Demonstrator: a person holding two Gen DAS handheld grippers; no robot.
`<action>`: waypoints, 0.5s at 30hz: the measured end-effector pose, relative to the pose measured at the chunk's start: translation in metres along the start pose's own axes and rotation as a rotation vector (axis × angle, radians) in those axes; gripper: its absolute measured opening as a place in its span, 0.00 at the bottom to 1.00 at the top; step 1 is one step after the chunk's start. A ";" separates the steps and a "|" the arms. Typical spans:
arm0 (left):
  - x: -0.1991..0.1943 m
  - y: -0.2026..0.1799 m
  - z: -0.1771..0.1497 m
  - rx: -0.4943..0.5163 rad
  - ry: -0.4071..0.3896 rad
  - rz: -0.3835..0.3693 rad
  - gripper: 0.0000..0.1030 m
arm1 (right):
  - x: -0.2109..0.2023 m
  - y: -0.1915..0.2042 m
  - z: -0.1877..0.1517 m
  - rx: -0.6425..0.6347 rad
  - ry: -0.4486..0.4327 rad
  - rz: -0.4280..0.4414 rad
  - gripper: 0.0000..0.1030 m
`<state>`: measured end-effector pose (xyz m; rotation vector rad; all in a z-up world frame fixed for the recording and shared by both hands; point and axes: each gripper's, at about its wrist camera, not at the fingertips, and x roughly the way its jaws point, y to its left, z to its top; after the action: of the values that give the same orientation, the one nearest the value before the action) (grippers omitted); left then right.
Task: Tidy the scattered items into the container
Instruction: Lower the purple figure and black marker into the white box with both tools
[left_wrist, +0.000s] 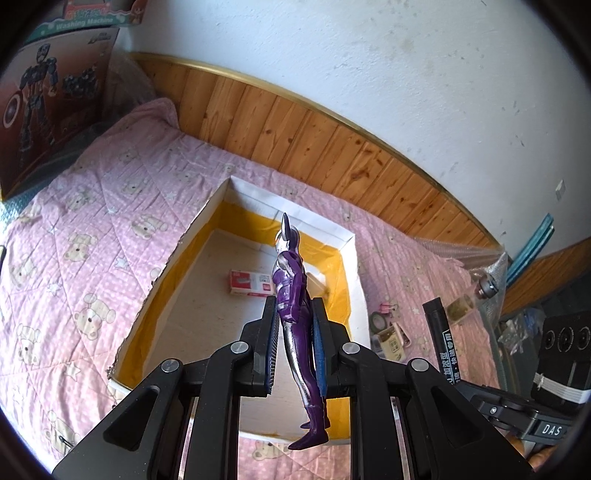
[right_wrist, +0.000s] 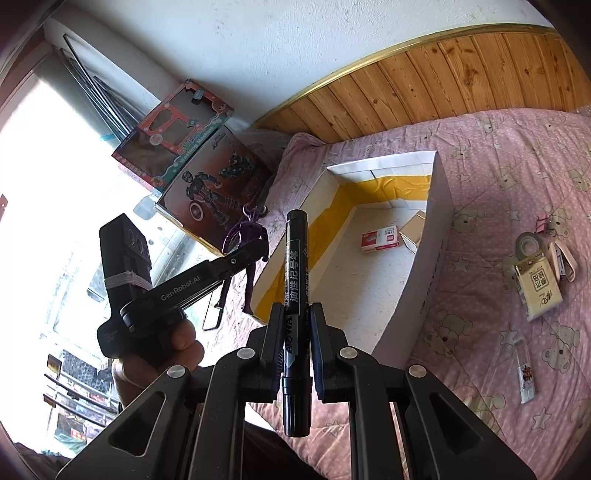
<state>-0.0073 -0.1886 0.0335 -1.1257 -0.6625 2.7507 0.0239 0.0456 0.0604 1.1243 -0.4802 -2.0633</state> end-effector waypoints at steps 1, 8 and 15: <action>0.001 0.001 0.000 -0.002 0.003 0.001 0.16 | 0.002 0.001 0.001 -0.002 0.003 0.000 0.14; 0.009 0.007 0.000 -0.011 0.018 0.014 0.16 | 0.016 0.004 0.009 -0.010 0.019 -0.004 0.14; 0.018 0.013 0.001 -0.019 0.035 0.028 0.16 | 0.031 0.005 0.018 -0.020 0.041 -0.018 0.14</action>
<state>-0.0200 -0.1962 0.0175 -1.1934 -0.6756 2.7467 0.0002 0.0192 0.0557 1.1604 -0.4297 -2.0523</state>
